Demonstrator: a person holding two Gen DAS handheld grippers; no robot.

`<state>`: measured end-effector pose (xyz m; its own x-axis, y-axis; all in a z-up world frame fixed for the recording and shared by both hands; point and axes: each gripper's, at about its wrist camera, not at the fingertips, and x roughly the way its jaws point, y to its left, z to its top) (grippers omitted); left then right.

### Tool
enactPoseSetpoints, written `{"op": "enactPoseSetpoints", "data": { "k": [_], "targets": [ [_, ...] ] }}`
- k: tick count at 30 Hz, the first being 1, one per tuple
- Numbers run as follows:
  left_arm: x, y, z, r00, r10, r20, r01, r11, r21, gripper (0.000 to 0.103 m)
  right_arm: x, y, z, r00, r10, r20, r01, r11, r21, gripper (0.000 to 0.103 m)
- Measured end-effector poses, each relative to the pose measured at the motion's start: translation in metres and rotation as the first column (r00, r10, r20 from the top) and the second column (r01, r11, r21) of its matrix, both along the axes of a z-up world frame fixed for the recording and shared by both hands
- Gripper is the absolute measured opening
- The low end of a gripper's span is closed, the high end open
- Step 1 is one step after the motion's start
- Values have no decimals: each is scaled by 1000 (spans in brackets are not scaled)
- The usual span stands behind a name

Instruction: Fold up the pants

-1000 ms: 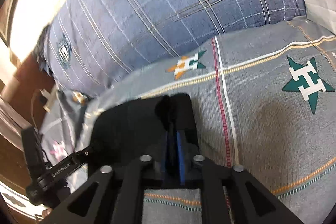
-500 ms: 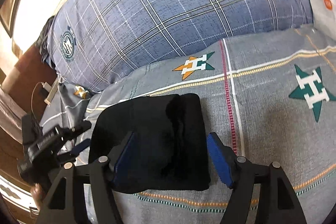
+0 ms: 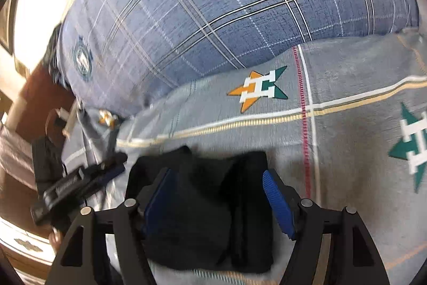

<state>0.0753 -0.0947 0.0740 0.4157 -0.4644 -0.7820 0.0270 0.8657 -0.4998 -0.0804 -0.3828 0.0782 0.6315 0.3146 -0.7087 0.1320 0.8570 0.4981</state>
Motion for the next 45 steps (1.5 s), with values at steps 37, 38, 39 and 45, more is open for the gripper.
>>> {"op": "enactPoseSetpoints", "data": {
  "k": [37,38,39,45],
  "targets": [
    [-11,6,-10,1000,10,-7,-10,996,87,59,-1,15,-10,1000,-21,6,22,980,-200,8],
    [-12,7,-9,1000,16,-10,-15,996,83,59,-7,10,-5,999,-38,16,40,987,-159,8],
    [-14,10,-7,1000,24,-9,-23,996,84,59,-9,8,-1,999,-43,27,46,990,-133,8],
    [-17,5,-7,1000,20,3,-20,991,136,59,-22,8,23,992,-38,116,48,996,-77,15]
  ]
}}
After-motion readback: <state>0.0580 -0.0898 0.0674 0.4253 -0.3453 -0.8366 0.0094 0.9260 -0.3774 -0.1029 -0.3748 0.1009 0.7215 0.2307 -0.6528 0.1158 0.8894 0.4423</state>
